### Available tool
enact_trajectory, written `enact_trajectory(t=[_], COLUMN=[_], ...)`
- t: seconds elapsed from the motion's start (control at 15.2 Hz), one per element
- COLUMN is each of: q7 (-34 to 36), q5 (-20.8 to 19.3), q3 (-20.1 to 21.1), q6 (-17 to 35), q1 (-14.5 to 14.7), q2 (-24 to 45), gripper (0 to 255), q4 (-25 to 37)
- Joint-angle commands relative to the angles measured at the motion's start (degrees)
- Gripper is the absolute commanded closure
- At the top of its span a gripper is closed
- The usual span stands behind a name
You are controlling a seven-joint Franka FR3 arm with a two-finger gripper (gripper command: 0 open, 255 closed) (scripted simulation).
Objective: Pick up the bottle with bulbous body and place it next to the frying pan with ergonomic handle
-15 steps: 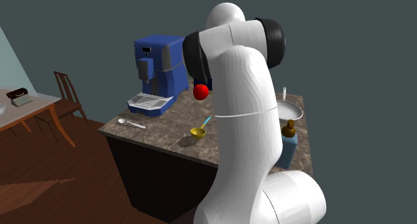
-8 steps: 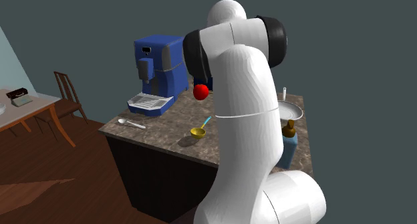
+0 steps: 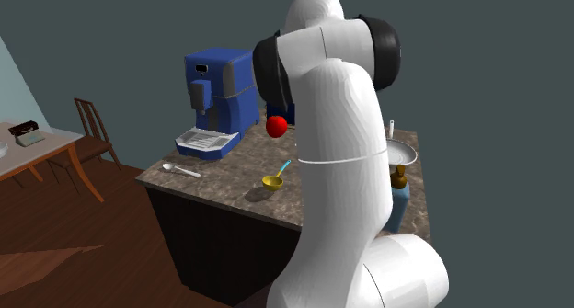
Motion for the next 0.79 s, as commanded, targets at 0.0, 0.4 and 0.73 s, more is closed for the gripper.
enact_trajectory(t=[0.0, 0.4, 0.73], q7=[0.06, 0.21, 0.27], q5=[-0.20, -0.64, -0.86], q3=[-0.12, -0.37, -0.53], q6=[-1.30, -5.46, -9.10], q1=[0.00, -0.07, -0.25], q2=[-0.47, -1.42, -1.86], gripper=[255, 255, 255], q4=[0.86, 4.16, 7.41])
